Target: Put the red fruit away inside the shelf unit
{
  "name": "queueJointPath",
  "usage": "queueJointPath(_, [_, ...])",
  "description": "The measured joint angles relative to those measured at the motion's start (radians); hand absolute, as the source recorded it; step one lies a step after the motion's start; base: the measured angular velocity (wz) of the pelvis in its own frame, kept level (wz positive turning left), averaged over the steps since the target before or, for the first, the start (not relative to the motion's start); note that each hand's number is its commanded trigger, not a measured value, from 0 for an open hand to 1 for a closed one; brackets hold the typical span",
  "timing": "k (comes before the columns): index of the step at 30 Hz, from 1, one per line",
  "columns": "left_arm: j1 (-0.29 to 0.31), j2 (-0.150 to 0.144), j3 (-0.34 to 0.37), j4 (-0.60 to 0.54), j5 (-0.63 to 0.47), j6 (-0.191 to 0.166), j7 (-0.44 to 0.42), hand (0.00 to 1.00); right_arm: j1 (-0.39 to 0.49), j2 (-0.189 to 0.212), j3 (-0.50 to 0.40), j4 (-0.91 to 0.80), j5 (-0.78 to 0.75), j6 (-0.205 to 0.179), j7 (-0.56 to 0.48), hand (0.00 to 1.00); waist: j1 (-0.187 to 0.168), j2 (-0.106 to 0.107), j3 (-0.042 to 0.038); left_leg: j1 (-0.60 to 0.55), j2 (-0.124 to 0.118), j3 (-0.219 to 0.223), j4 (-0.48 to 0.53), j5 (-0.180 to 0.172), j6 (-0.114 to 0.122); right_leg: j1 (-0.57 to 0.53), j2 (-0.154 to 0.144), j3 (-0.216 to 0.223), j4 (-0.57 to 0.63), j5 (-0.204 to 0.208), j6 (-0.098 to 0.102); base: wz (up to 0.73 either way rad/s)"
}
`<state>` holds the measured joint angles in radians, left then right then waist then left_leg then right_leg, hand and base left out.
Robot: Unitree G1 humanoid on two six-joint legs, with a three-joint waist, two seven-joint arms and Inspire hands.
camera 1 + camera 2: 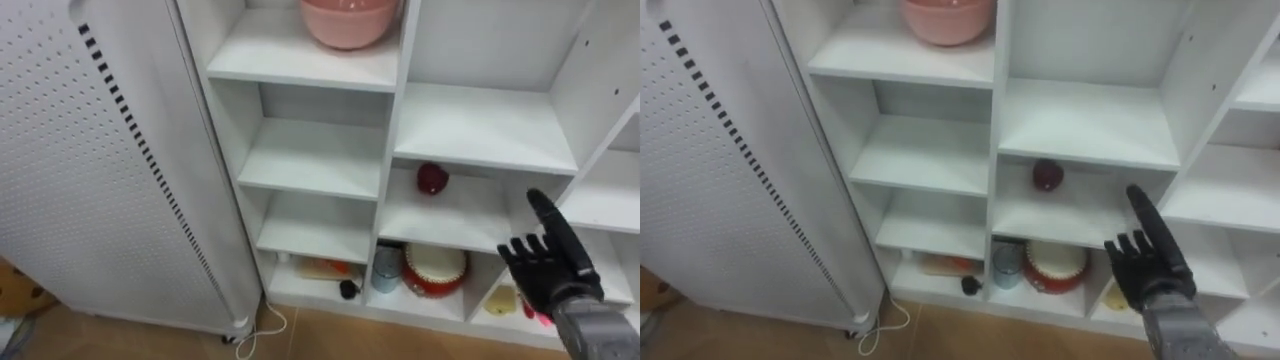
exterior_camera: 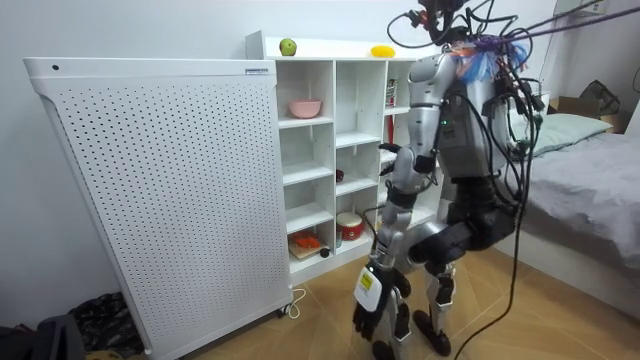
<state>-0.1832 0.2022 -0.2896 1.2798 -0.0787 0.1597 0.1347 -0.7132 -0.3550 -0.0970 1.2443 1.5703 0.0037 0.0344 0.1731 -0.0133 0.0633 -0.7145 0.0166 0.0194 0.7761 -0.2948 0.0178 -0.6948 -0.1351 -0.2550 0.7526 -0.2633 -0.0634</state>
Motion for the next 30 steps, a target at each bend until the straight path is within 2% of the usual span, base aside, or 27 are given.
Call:
queueJointPath(2, [-0.009,0.011,0.026,0.0,-0.006,-0.008,-0.008,0.0,0.058,0.0,0.006,0.051,-0.024,0.023,0.034,0.0,-0.008,0.003,-0.0009,0.058,0.002,0.005,-0.061,0.013,-0.001,0.062,0.002,-0.014,-0.058,0.007,0.005,0.16])
queueJointPath(4, [-0.023,0.027,0.075,0.005,-0.018,-0.018,-0.02,0.0,0.123,0.003,0.007,0.09,-0.092,0.043,0.066,0.0,-0.018,0.007,-0.0026,0.12,0.006,0.01,-0.147,0.037,-0.003,0.124,0.016,-0.021,-0.148,0.034,0.009,0.03])
queueJointPath(6, [-0.036,0.033,0.122,0.023,-0.032,-0.025,-0.031,0.0,0.175,0.008,0.01,0.108,-0.128,0.048,0.09,0.0,-0.032,0.009,-0.0039,0.172,0.006,0.013,-0.202,0.056,-0.005,0.177,0.024,-0.025,-0.206,0.05,0.012,-0.02])
queueJointPath(8, [-0.039,0.039,0.137,0.038,-0.036,-0.037,-0.036,0.0,0.23,0.008,0.014,0.136,-0.149,0.057,0.104,0.0,-0.044,0.015,-0.0084,0.235,0.008,0.021,-0.253,0.062,-0.004,0.241,0.032,-0.027,-0.258,0.056,0.019,0.0])
queueJointPath(10, [-0.026,0.041,0.18,0.034,-0.027,-0.048,-0.04,0.0,0.327,0.011,0.032,0.141,-0.217,0.058,0.122,0.0,-0.059,0.021,-0.0276,0.324,0.005,0.026,-0.319,0.063,-0.005,0.324,0.04,-0.026,-0.321,0.062,0.028,-0.03])
queueJointPath(11, [-0.021,0.041,0.195,0.033,-0.025,-0.053,-0.041,0.0,0.349,0.013,0.034,0.141,-0.239,0.061,0.123,0.0,-0.062,0.022,-0.0325,0.347,0.005,0.03,-0.335,0.064,-0.005,0.344,0.044,-0.023,-0.327,0.064,0.031,-0.19])
queueJointPath(12, [-0.014,0.043,0.223,0.031,-0.013,-0.058,-0.044,0.0,0.388,0.014,0.041,0.143,-0.276,0.064,0.123,0.0,-0.061,0.018,-0.0425,0.39,0.006,0.047,-0.369,0.066,-0.005,0.375,0.05,-0.016,-0.352,0.066,0.035,-0.22])
queueJointPath(14, [0.002,0.047,0.272,0.022,0.007,-0.065,-0.052,0.0,0.432,0.014,0.052,0.151,-0.359,0.064,0.136,0.0,-0.075,0.017,-0.0461,0.455,0.006,0.06,-0.408,0.068,-0.005,0.434,0.05,-0.013,-0.387,0.068,0.04,-0.11])
queueJointPath(15, [0.012,0.052,0.291,0.012,0.009,-0.072,-0.052,0.0,0.464,0.014,0.067,0.151,-0.397,0.065,0.145,0.0,-0.091,0.013,-0.0502,0.491,0.005,0.068,-0.429,0.068,-0.005,0.47,0.051,-0.019,-0.406,0.064,0.046,0.0])
queueJointPath(16, [0.033,0.056,0.31,-0.005,0.024,-0.078,-0.052,0.0,0.495,0.014,0.076,0.15,-0.447,0.068,0.154,0.0,-0.092,0.004,-0.0573,0.526,0.007,0.087,-0.451,0.069,-0.006,0.496,0.054,-0.016,-0.421,0.064,0.048,0.0])
queueJointPath(20, [0.083,0.056,0.33,-0.043,0.117,-0.087,-0.052,0.0,0.56,0.029,0.075,0.15,-0.58,0.081,0.162,0.0,-0.093,-0.007,-0.062,0.635,0.007,0.091,-0.508,0.069,-0.006,0.596,0.067,-0.041,-0.473,0.067,0.054,-0.17])
queueJointPath(22, [0.126,0.056,0.334,-0.055,0.141,-0.087,-0.053,0.0,0.605,0.045,0.076,0.14,-0.73,0.085,0.166,0.0,-0.116,-0.009,-0.063,0.698,0.007,0.085,-0.537,0.069,-0.006,0.669,0.074,-0.049,-0.513,0.07,0.061,0.08])
queueJointPath(26, [0.199,0.043,0.367,-0.088,0.162,-0.09,-0.05,0.0,0.694,0.081,0.076,0.127,-0.901,0.084,0.159,0.0,-0.122,-0.012,-0.0671,0.764,0.007,0.087,-0.569,0.068,-0.007,0.737,0.083,-0.045,-0.549,0.073,0.065,0.03])
queueJointPath(29, [0.225,0.028,0.375,-0.091,0.171,-0.09,-0.046,0.0,0.732,0.116,0.075,0.116,-1.021,0.082,0.141,0.0,-0.125,-0.01,-0.0639,0.784,0.007,0.09,-0.583,0.068,-0.008,0.749,0.085,-0.04,-0.551,0.074,0.067,-0.05])
queueJointPath(30, [0.24,0.014,0.399,-0.091,0.171,-0.095,-0.035,0.0,0.743,0.127,0.075,0.116,-1.069,0.081,0.137,0.0,-0.126,-0.007,-0.0628,0.794,0.006,0.091,-0.596,0.068,-0.008,0.756,0.086,-0.029,-0.552,0.074,0.067,-0.13])
